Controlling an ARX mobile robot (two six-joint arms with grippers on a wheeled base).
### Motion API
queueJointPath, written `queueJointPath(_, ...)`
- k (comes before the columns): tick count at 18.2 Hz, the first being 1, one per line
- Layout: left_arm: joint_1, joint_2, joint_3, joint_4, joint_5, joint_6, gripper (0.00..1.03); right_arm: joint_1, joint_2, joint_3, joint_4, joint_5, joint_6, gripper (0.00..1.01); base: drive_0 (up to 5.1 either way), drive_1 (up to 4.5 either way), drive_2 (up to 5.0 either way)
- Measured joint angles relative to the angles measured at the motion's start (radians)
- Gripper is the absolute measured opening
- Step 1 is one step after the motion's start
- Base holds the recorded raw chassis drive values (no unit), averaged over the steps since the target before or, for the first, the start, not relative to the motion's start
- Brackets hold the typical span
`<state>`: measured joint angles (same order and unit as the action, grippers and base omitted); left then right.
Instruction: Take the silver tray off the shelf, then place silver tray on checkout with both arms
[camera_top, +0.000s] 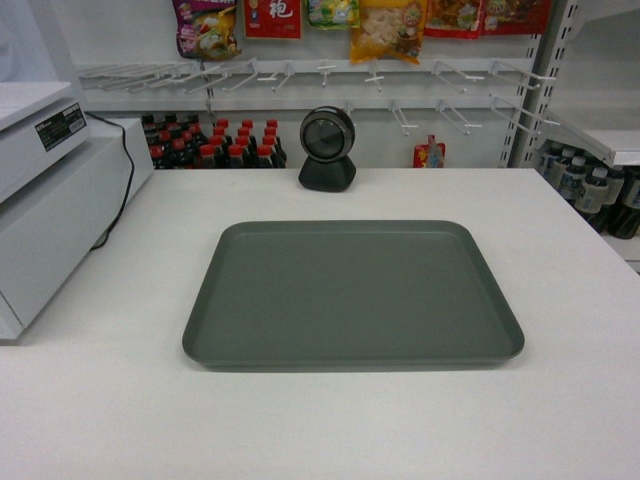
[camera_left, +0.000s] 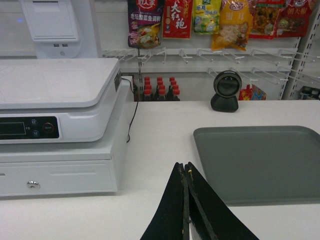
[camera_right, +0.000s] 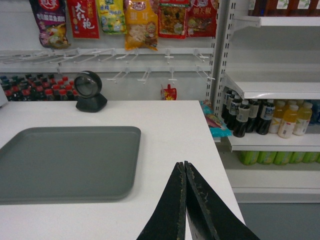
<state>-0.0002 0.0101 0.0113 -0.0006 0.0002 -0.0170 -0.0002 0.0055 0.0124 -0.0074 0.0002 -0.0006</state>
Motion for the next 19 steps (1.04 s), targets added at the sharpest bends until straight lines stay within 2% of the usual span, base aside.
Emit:
queueJointPath(1,0.0,0.0,0.0,-0.005,0.0,0.0,0.01,0.0,-0.002,0.0,0.005,-0.001,0.0,0.02,0.0,0.0,0.0)
queueJointPath(2,0.0,0.0,0.0,-0.005,0.0,0.0,0.04,0.0,-0.002,0.0,0.002,-0.001,0.0,0.06,0.0,0.0,0.0)
queueJointPath(4,0.0,0.0,0.0,-0.004,0.0,0.0,0.28,0.0,-0.002,0.0,0.003,0.0,0.0,0.3,0.0,0.0,0.0)
queueJointPath(5,0.0,0.0,0.0,-0.004,0.0,0.0,0.44,0.0,-0.002,0.0,0.003,0.0,0.0,0.47,0.0,0.0,0.0)
queueJointPath(7,0.0,0.0,0.0,-0.004,0.0,0.0,0.66,0.0,-0.002,0.0,0.003,0.0,0.0,0.68,0.0,0.0,0.0)
queueJointPath(9,0.0,0.0,0.0,-0.004,0.0,0.0,0.79,0.0,-0.002,0.0,0.003,0.0,0.0,0.82,0.0,0.0,0.0)
queueJointPath(13,0.0,0.0,0.0,-0.004,0.0,0.0,0.95,0.0,-0.002,0.0,0.003,0.0,0.0,0.98,0.0,0.0,0.0)
queueJointPath(14,0.0,0.0,0.0,-0.004,0.0,0.0,0.99,0.0,-0.002,0.0,0.003,0.0,0.0,0.98,0.0,0.0,0.0)
queueJointPath(19,0.0,0.0,0.0,-0.004,0.0,0.0,0.98,0.0,-0.002,0.0,0.003,0.0,0.0,0.98,0.0,0.0,0.0)
